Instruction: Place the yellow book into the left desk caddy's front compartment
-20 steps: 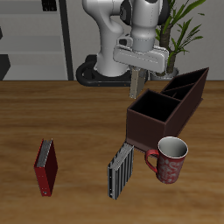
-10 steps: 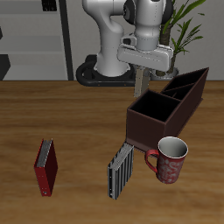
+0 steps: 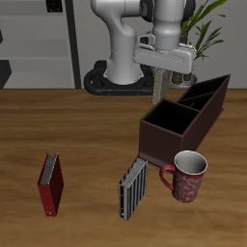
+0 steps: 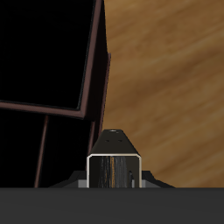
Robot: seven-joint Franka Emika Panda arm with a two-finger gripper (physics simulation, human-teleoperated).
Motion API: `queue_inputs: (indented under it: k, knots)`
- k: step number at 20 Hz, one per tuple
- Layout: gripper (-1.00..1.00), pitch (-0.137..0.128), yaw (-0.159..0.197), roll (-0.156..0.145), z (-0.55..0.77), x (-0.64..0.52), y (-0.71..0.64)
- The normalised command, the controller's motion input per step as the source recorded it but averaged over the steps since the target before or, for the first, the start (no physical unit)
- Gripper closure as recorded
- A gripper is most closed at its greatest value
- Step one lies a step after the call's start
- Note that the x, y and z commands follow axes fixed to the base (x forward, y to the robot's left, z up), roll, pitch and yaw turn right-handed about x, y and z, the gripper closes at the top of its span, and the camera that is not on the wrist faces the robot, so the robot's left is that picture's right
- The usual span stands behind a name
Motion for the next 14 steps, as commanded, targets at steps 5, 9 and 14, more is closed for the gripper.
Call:
queue_inputs:
  k: [5, 9, 14]
  knots:
    - [1.00, 0.021, -0.037, 0.032, -0.02, 0.05, 0.13]
    - [1.00, -0.006, 0.001, 0.032, 0.00, 0.03, 0.24]
    - [1.00, -0.002, -0.025, 0.035, 0.03, 0.08, 0.13]
